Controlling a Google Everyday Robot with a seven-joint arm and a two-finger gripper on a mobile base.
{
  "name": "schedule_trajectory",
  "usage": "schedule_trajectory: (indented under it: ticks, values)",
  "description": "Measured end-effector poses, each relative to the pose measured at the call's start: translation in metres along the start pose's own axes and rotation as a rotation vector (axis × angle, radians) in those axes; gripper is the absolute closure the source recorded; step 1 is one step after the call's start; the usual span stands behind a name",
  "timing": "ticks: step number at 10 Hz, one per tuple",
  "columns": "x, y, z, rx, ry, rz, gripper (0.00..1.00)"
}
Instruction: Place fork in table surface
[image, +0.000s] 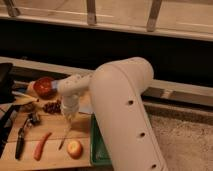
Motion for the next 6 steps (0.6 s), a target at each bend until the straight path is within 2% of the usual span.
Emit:
schedule_trajectory:
  ticks: [2, 6]
  values:
    - [-0.006, 0.003, -0.027, -0.007, -0.053, -0.008, 1.00]
    - [-0.020, 0.004, -0.084, -0.050, -0.159, -0.006, 1.00]
